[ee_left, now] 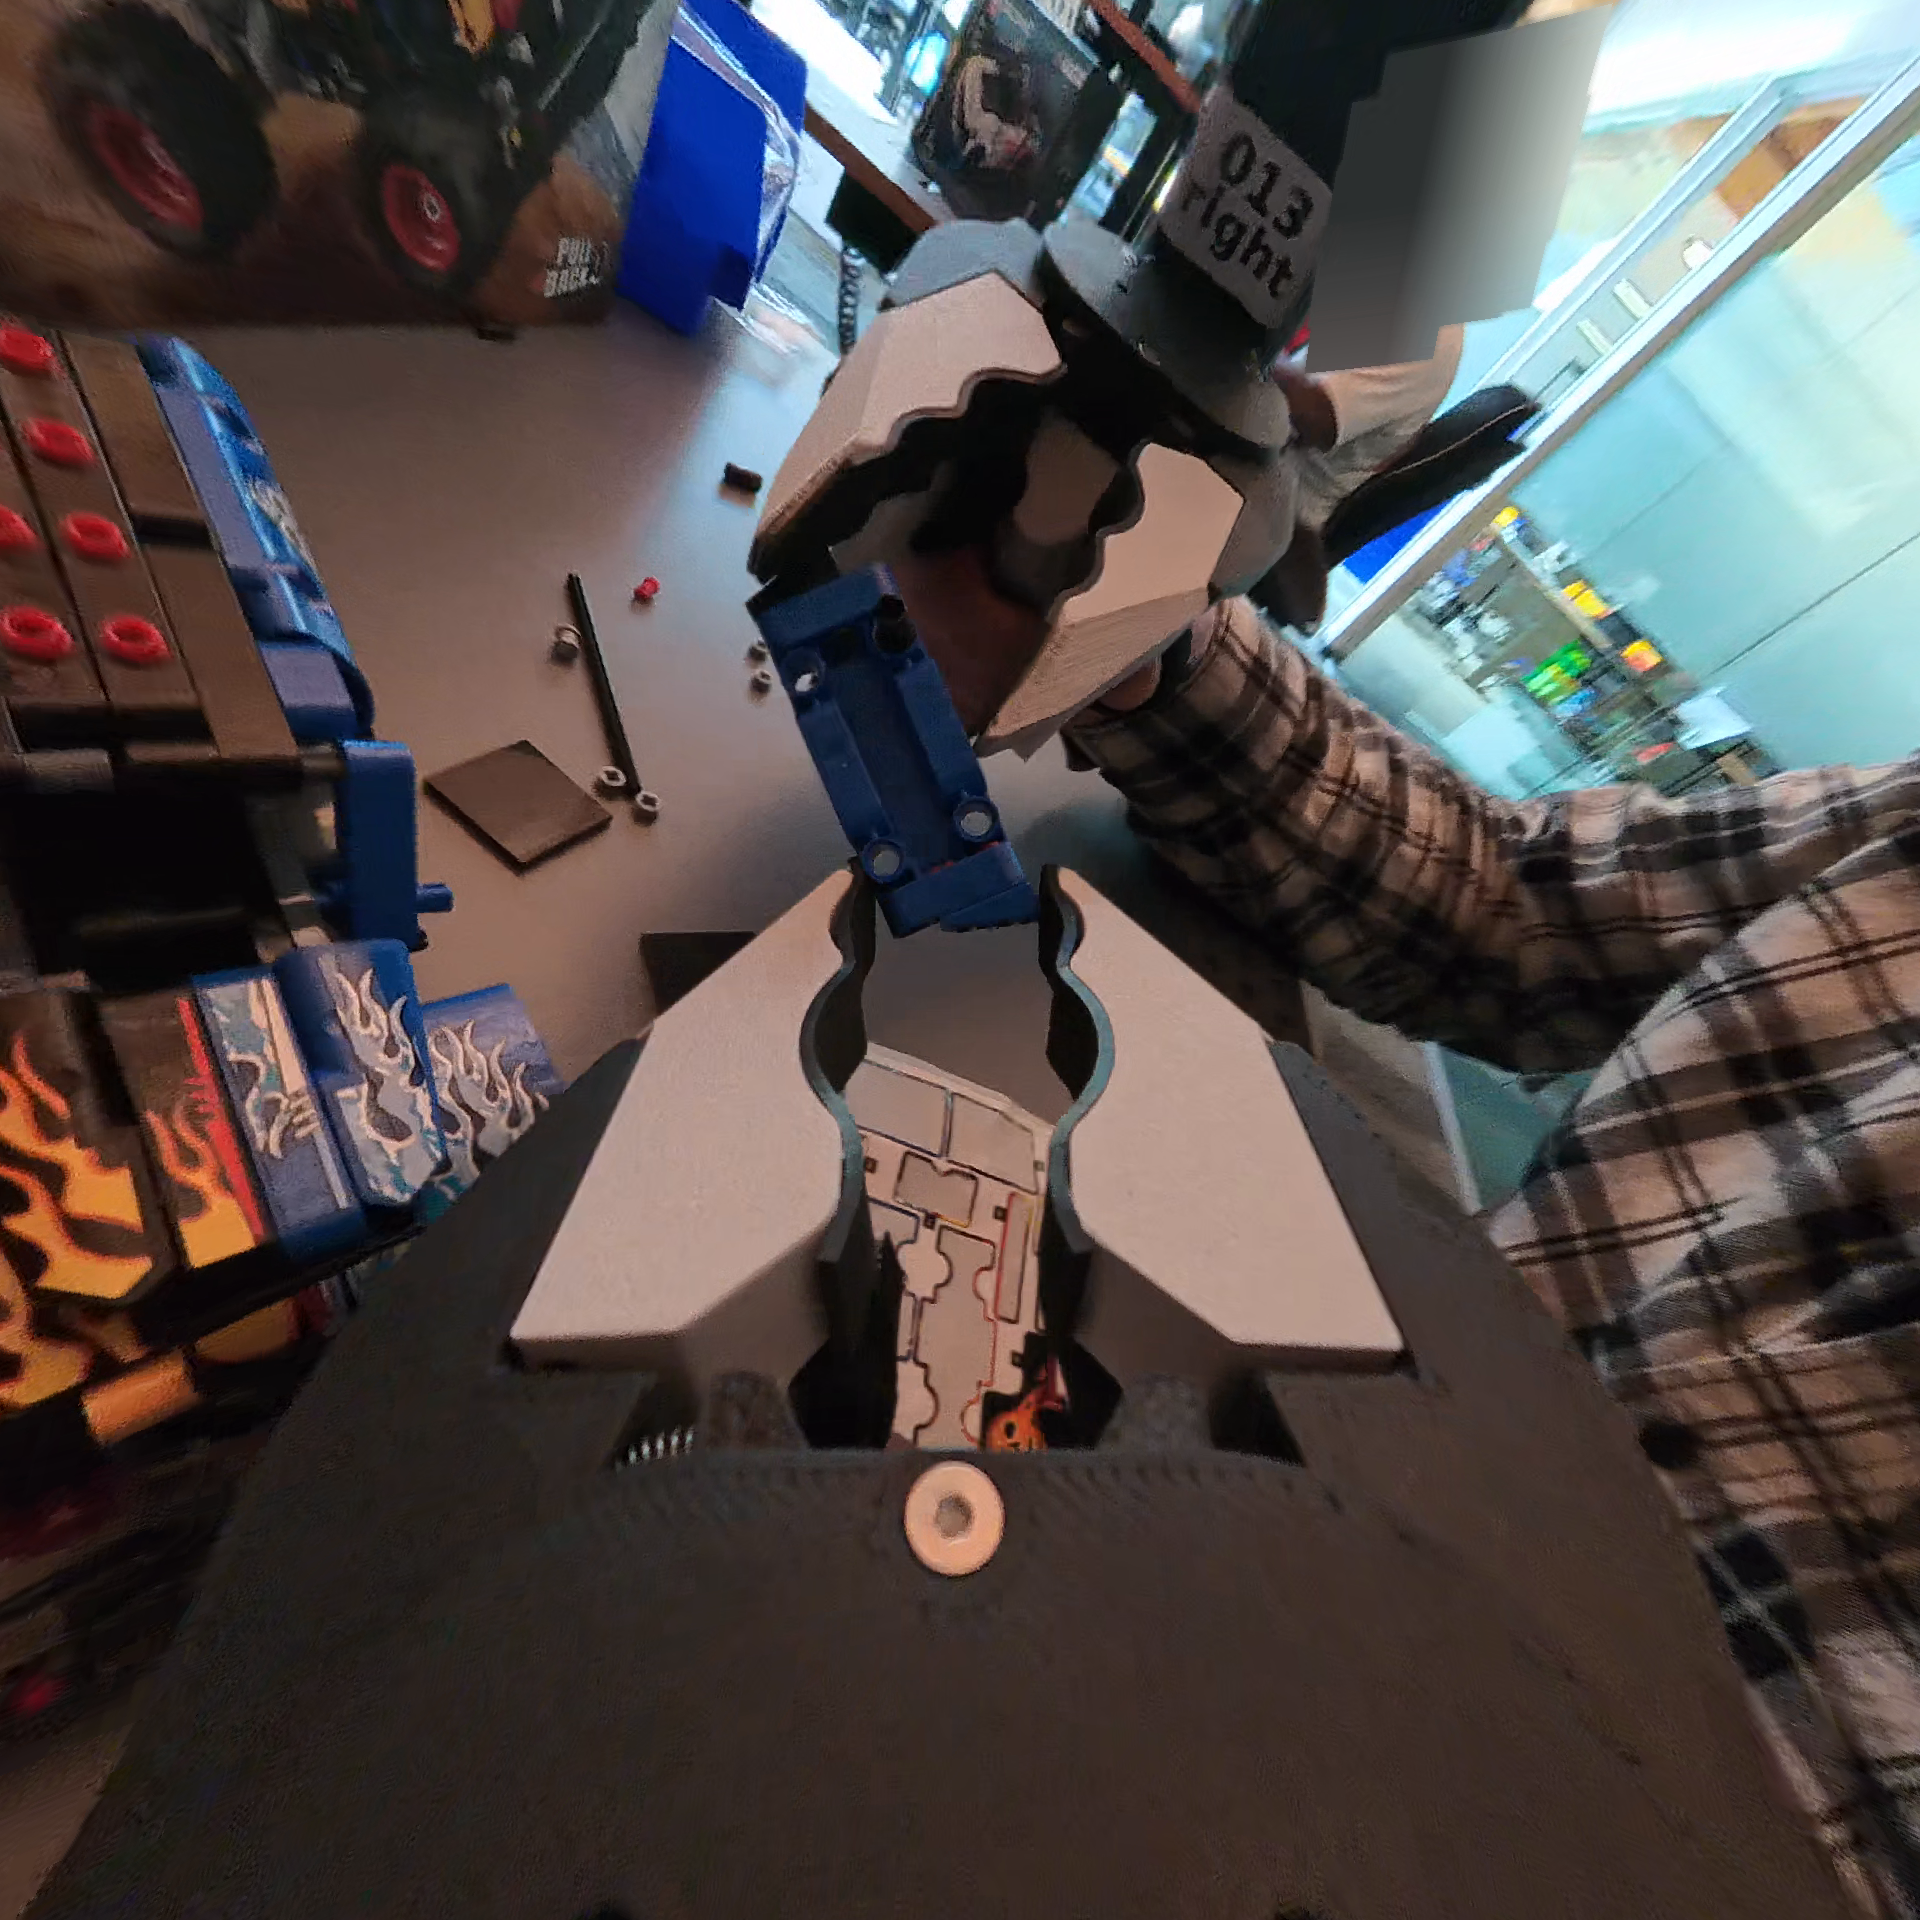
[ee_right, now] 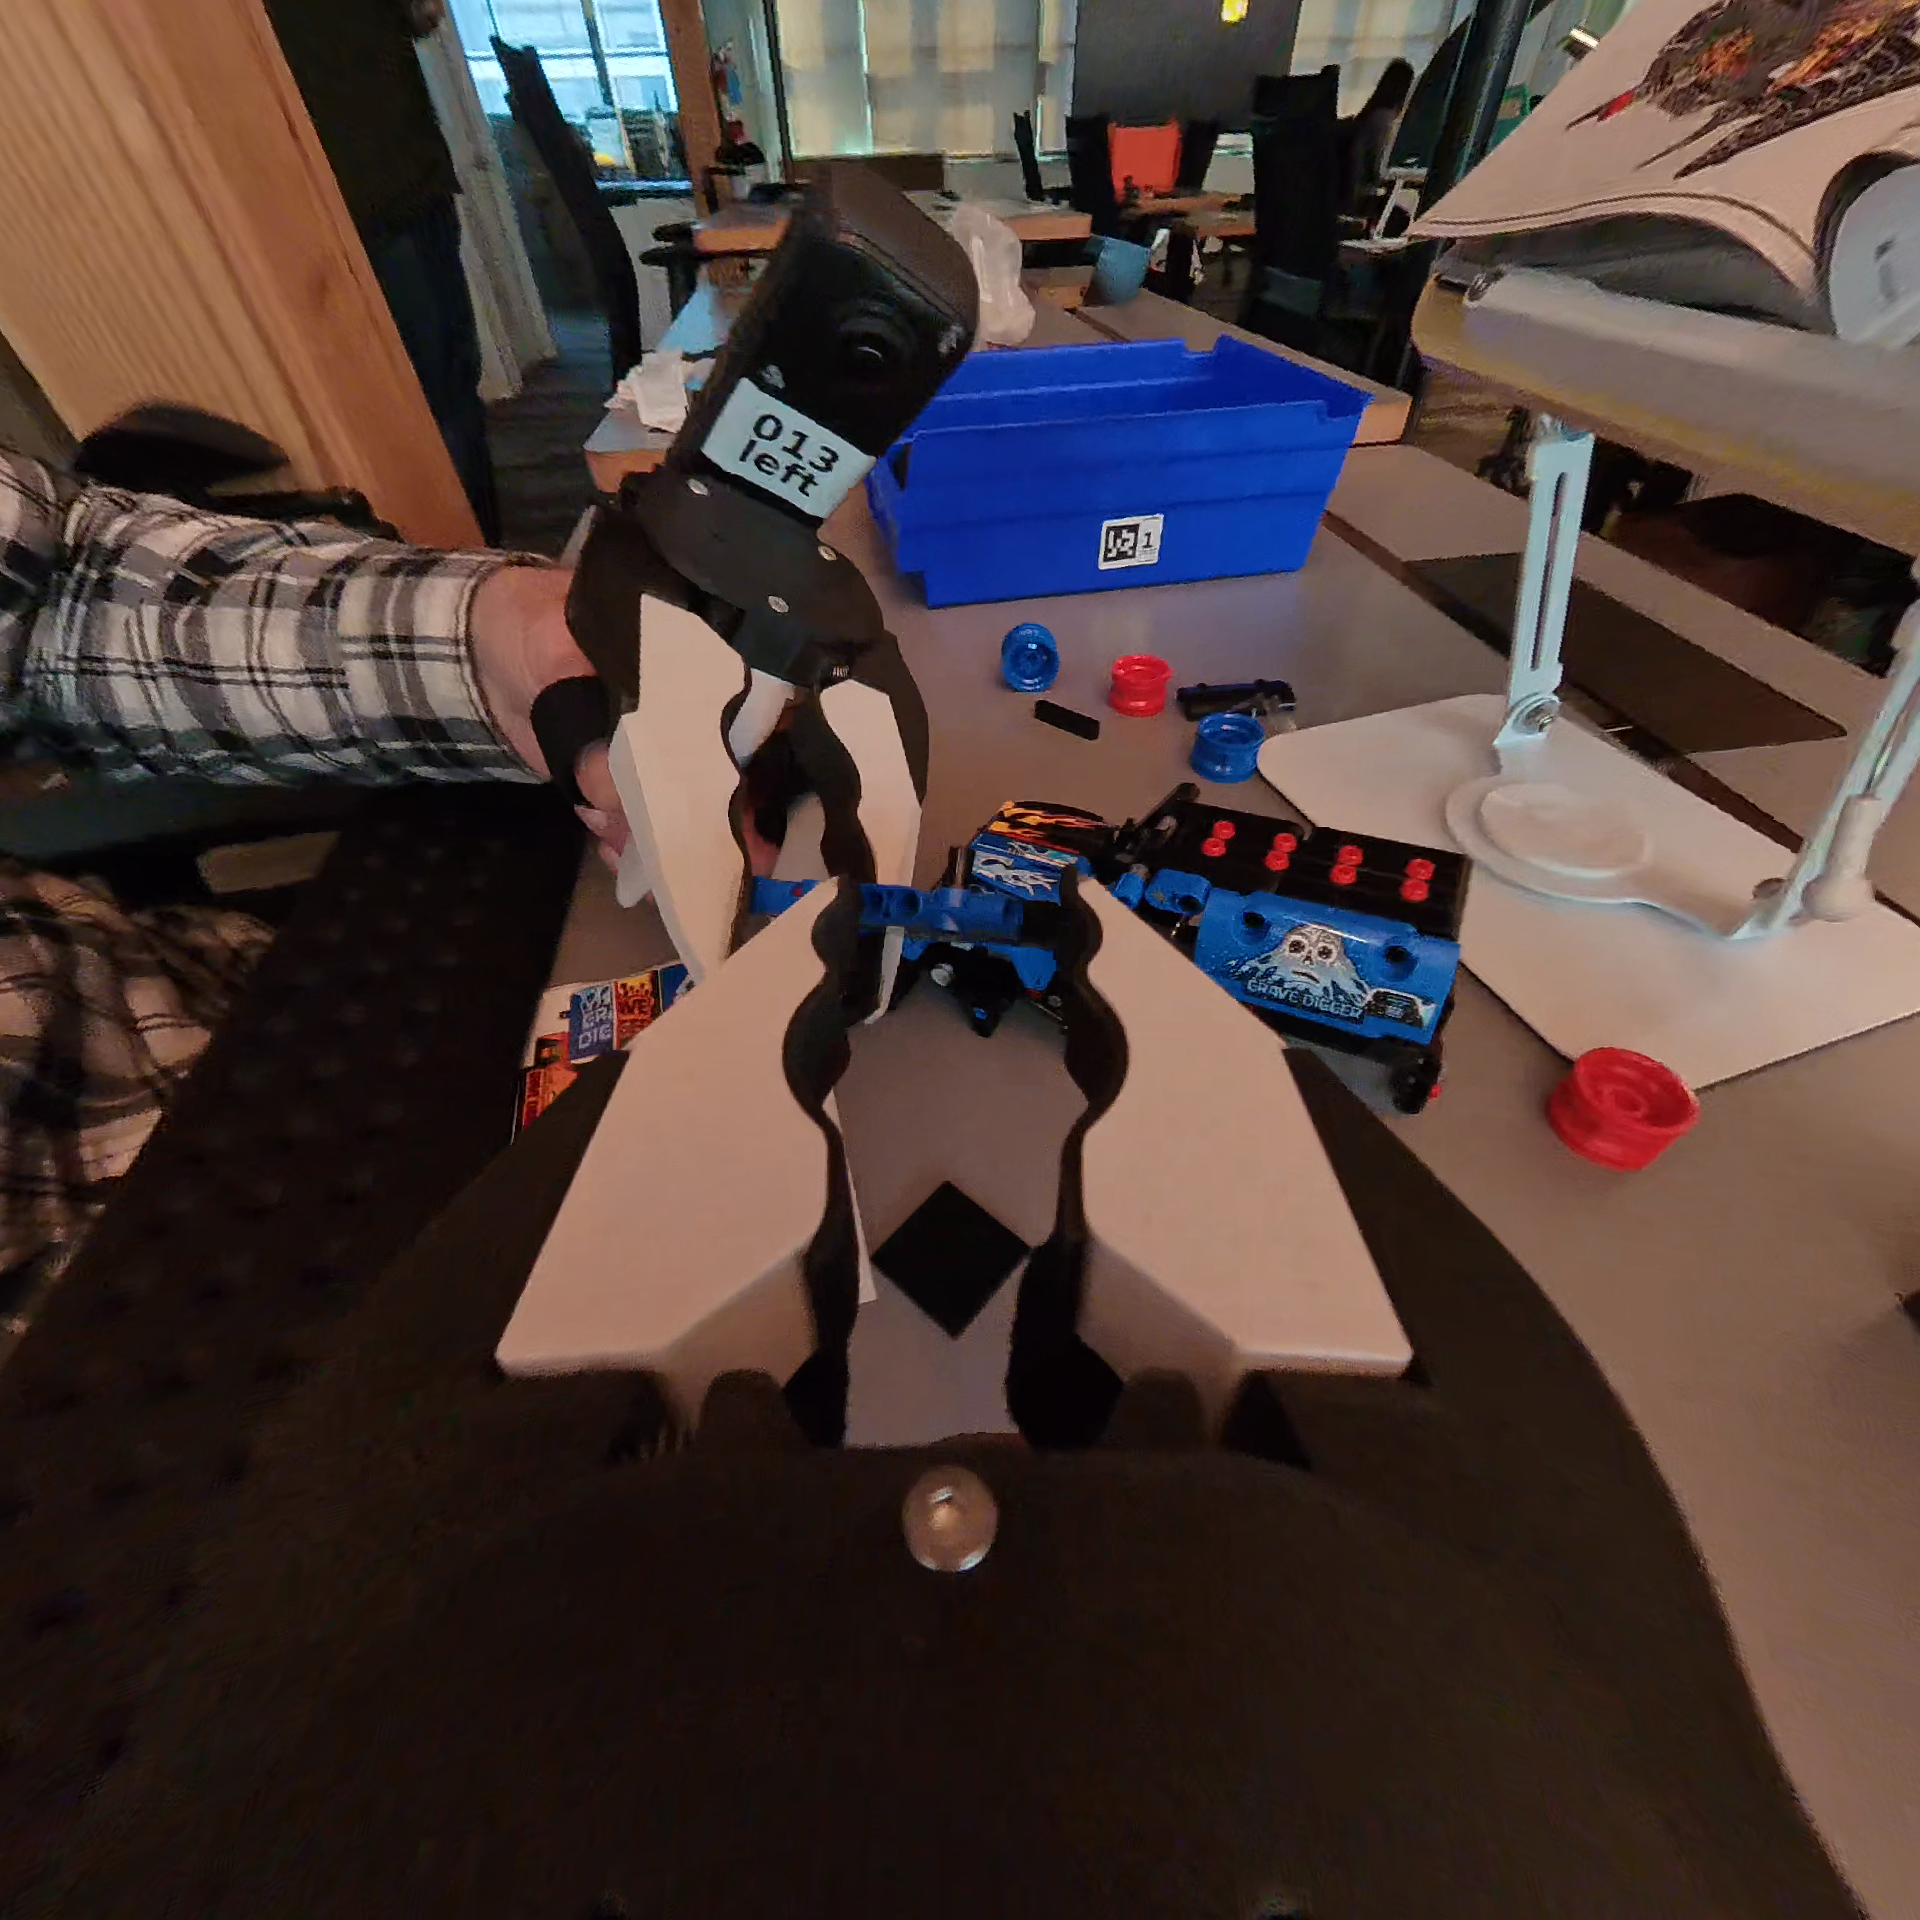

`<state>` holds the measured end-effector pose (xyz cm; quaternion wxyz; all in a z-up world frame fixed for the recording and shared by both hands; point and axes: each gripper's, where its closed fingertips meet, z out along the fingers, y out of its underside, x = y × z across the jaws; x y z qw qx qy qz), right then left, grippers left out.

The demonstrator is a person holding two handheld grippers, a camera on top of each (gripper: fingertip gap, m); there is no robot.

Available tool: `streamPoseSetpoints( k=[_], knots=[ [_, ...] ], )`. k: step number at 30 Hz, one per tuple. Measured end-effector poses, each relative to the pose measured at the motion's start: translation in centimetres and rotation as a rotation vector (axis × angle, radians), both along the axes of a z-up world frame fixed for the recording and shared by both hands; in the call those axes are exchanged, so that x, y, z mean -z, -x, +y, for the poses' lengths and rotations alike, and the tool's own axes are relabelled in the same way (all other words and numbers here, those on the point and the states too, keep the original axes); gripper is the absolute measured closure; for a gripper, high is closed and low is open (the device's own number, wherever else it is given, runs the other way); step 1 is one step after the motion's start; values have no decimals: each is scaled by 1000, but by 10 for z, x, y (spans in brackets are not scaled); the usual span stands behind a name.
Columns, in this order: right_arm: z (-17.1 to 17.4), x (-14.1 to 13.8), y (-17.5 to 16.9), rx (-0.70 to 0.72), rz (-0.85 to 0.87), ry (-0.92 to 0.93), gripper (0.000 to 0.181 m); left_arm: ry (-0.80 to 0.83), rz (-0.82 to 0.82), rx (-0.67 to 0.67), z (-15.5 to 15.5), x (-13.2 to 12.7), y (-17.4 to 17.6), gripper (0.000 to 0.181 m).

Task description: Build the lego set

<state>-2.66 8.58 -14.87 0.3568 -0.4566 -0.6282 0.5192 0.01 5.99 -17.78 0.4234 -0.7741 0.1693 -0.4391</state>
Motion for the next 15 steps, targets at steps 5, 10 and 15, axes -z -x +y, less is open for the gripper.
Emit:
streamPoseSetpoints(
  k=[5,10,15],
  knots=[
    [-6,1,-6,-59,13,28,146,80,-177,79,-7,-4,-7,151],
    [-3,5,-4,-25,16,32,155,123,-252,67,-3,-2,-5,151],
    [-1,14,-2,-34,-35,70,160,66,-126,-8,1,7,2,150]
  ],
)
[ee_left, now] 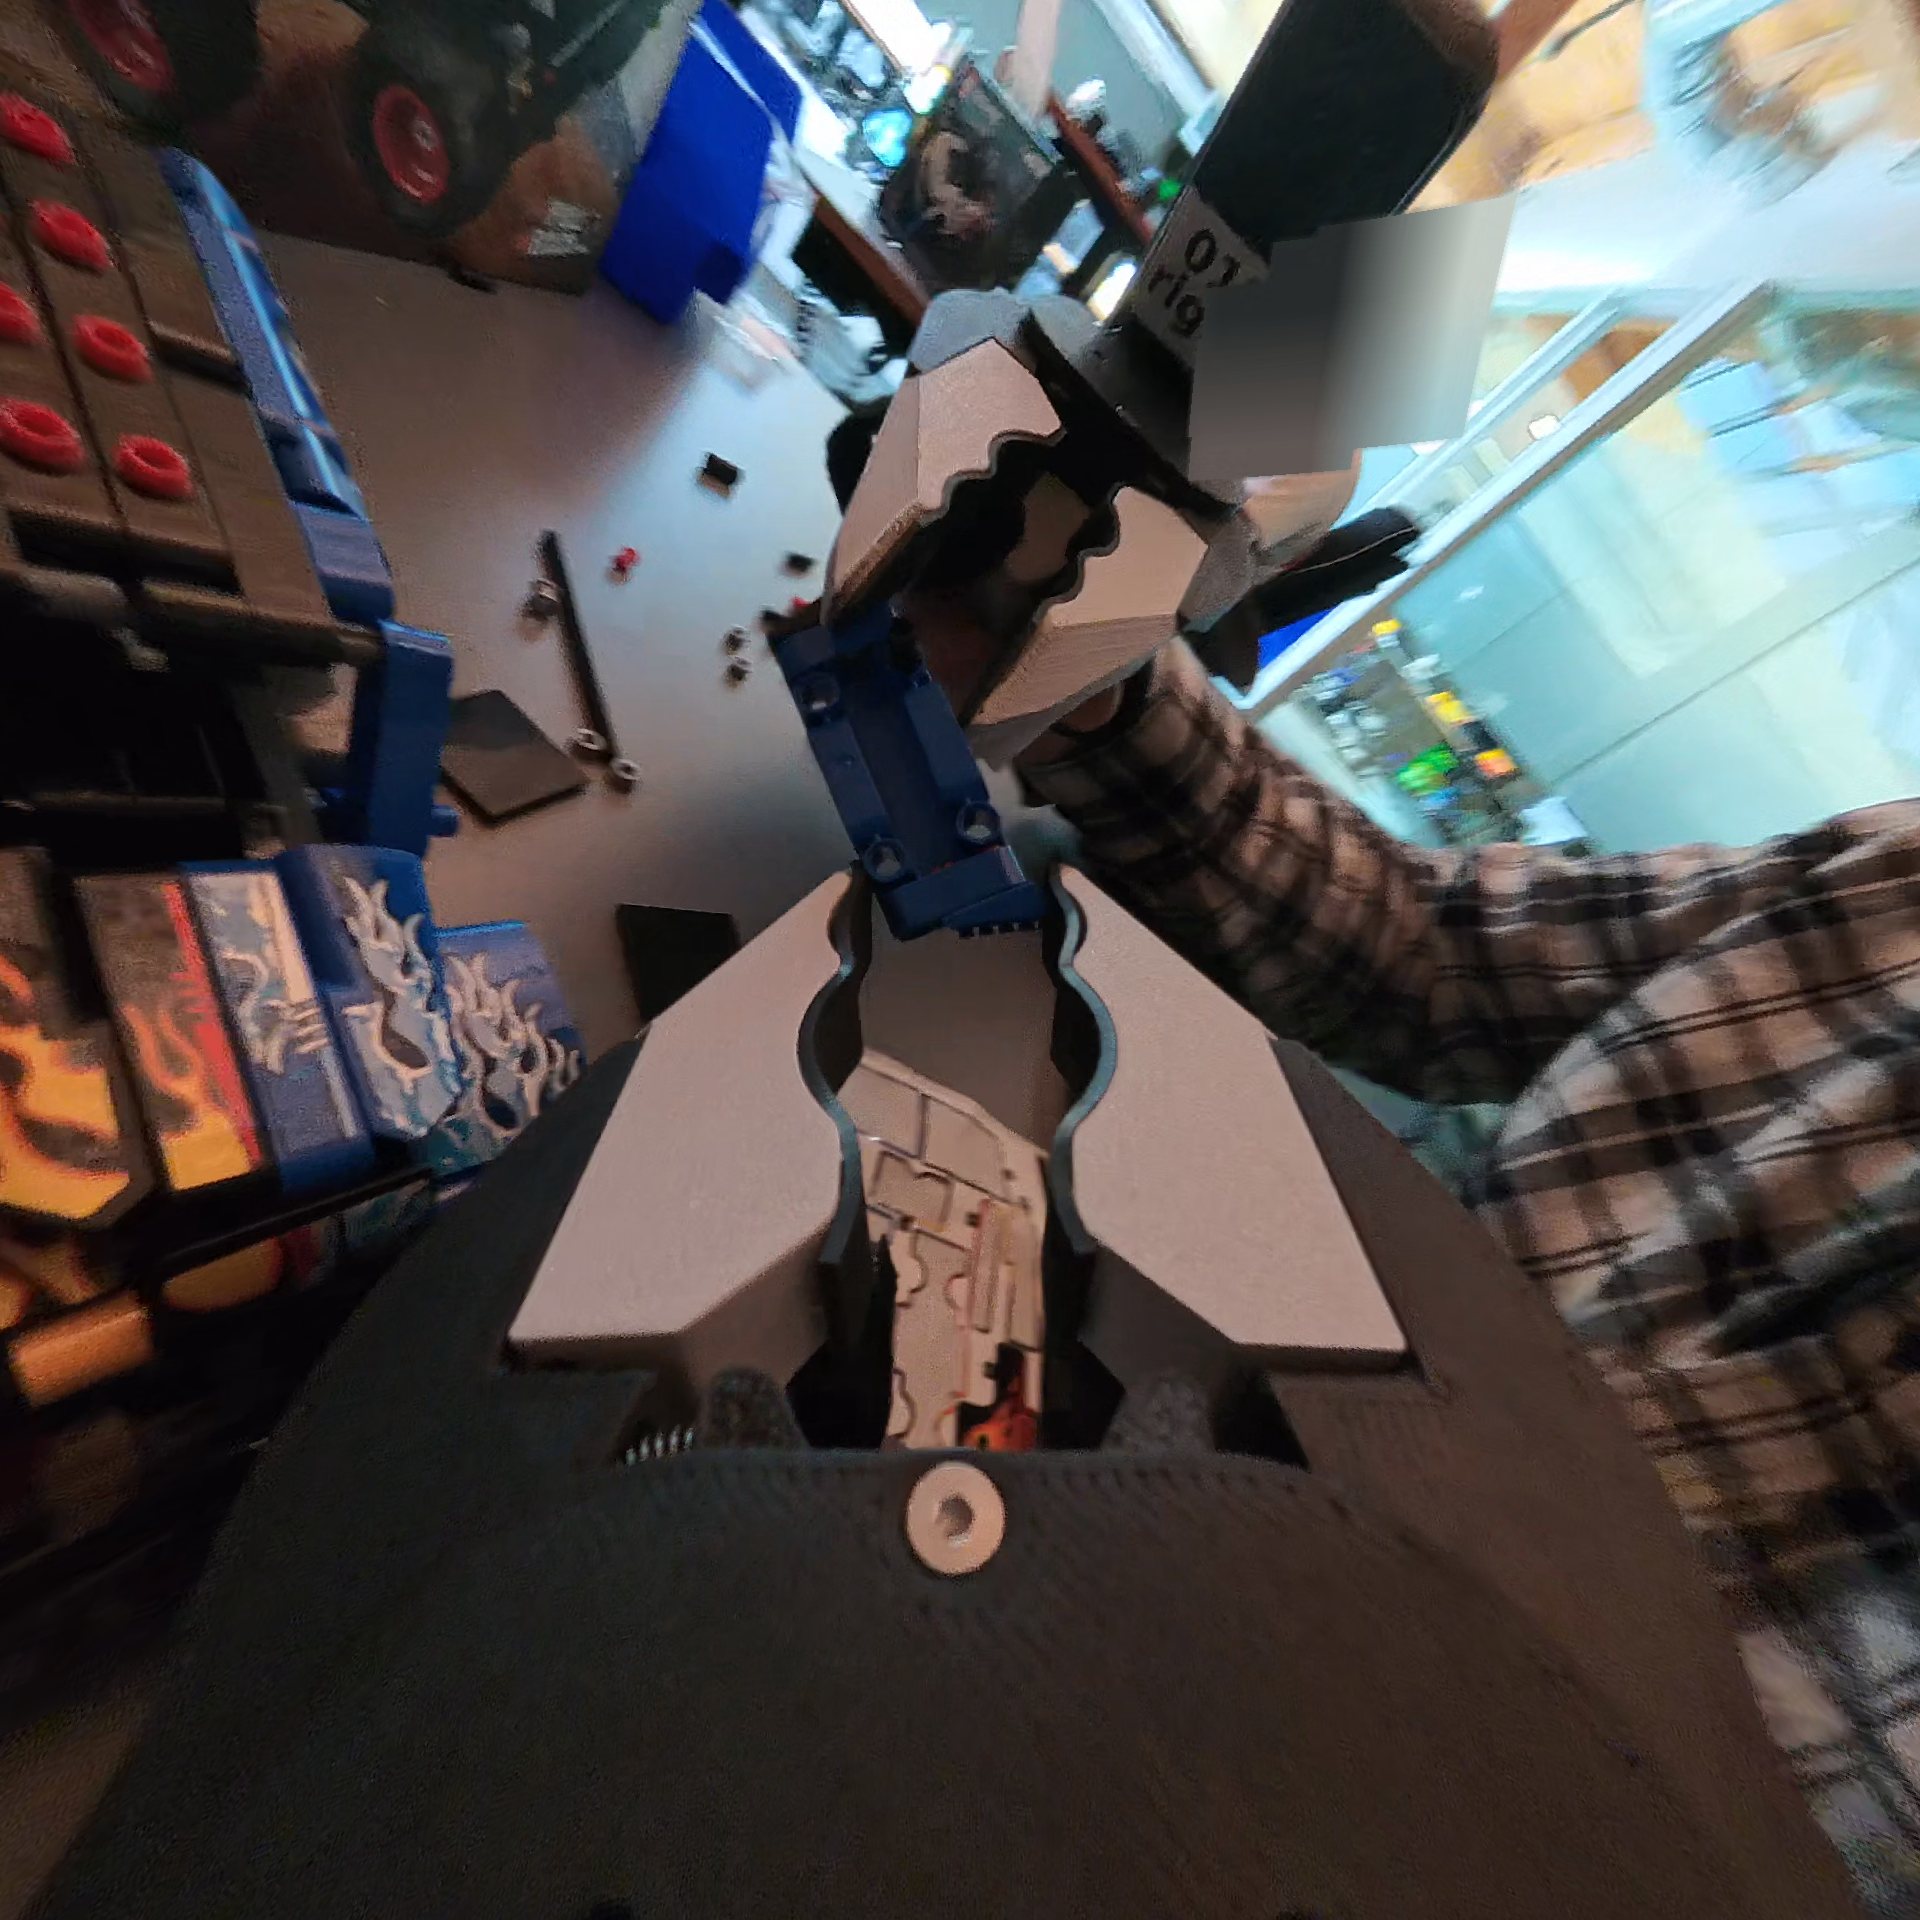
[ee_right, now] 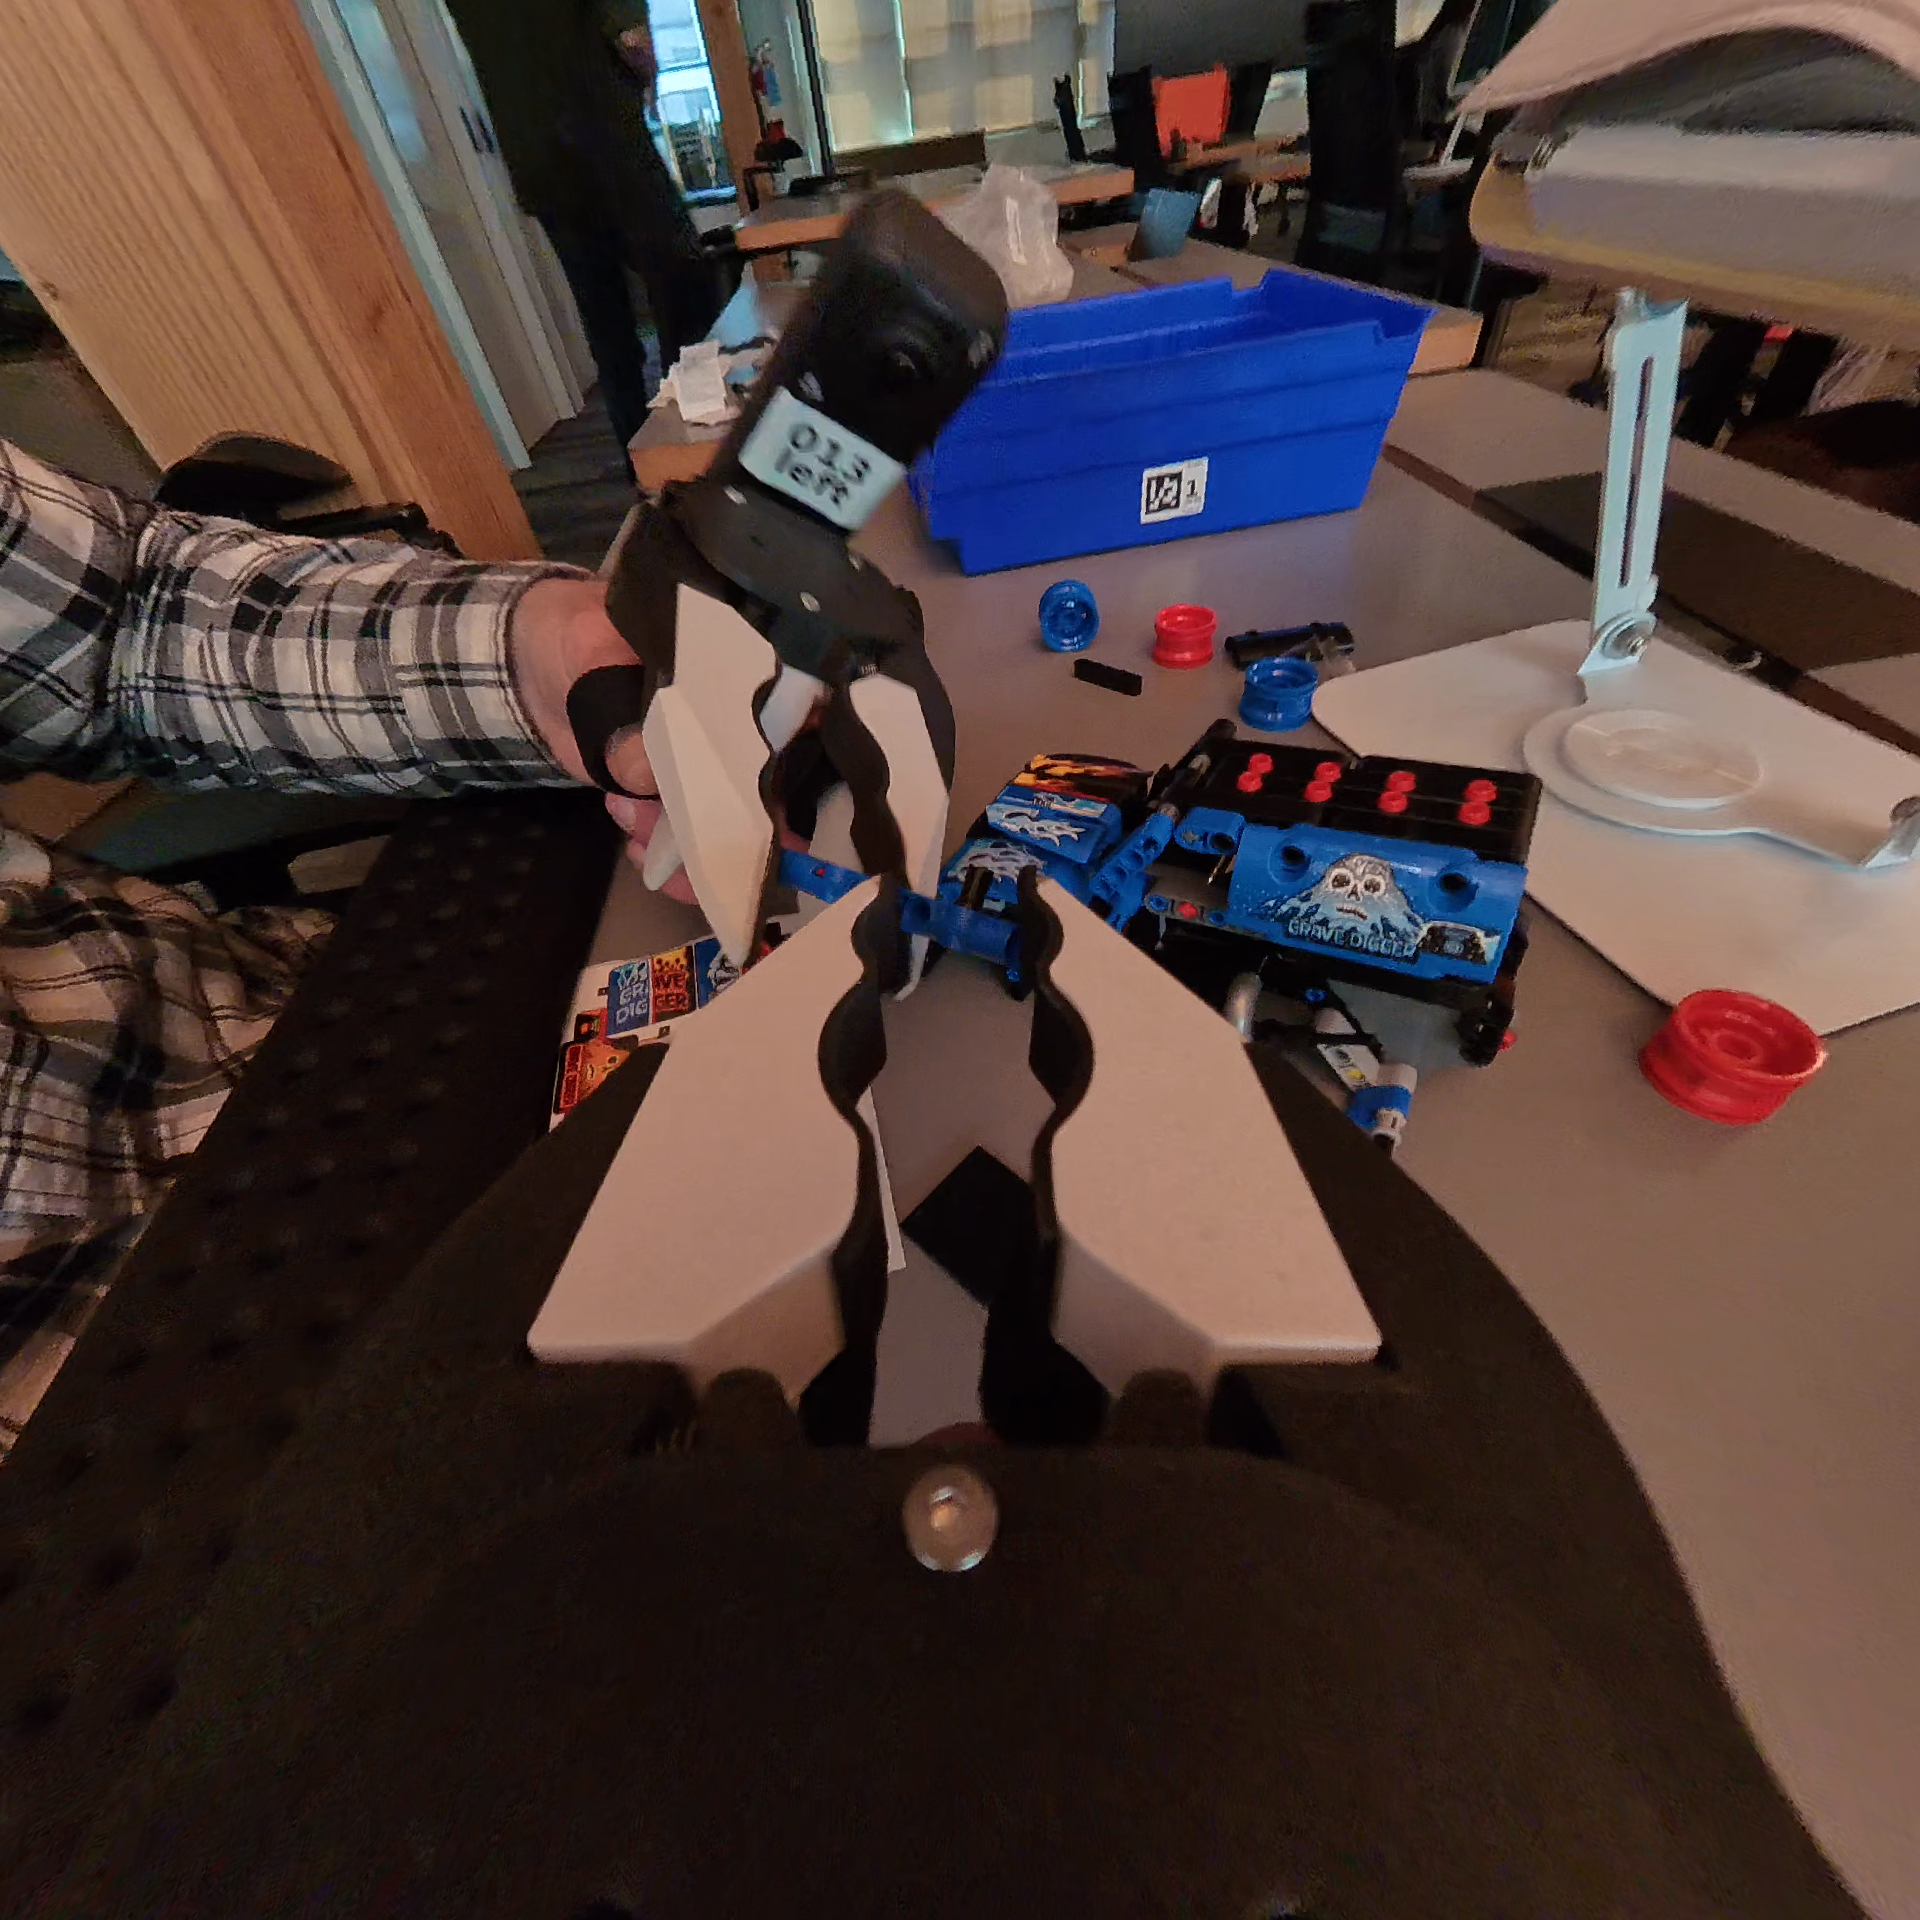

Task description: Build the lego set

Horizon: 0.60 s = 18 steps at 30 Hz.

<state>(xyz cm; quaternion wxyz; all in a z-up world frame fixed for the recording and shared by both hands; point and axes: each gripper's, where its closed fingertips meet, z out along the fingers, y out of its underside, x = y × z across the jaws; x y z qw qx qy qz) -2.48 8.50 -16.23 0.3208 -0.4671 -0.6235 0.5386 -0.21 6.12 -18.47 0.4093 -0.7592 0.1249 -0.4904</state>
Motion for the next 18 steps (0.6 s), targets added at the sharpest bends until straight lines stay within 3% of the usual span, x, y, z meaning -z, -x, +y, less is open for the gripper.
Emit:
streamPoseSetpoints(
  k=[4,5,8,9,11,15,16,18],
  knots=[
    [8,5,-1,11,-47,99,163,-163,249,-169,10,-2,21,142],
    [7,5,-1,2,-48,116,181,-233,350,-212,12,-4,26,144],
    [3,1,-1,-19,-46,164,181,-377,643,-192,8,1,20,156],
    [1,2,-1,-21,-55,171,181,-398,723,-182,9,7,16,171],
    [2,16,1,-3,-122,141,181,-386,772,-185,11,15,12,181],
    [16,35,-4,59,-217,109,181,-378,833,-210,10,22,22,180],
    [22,42,-5,90,-254,63,165,-374,870,-215,8,24,26,174],
    [26,51,-6,109,-297,15,153,-387,1028,-260,9,28,47,156]
  ],
)
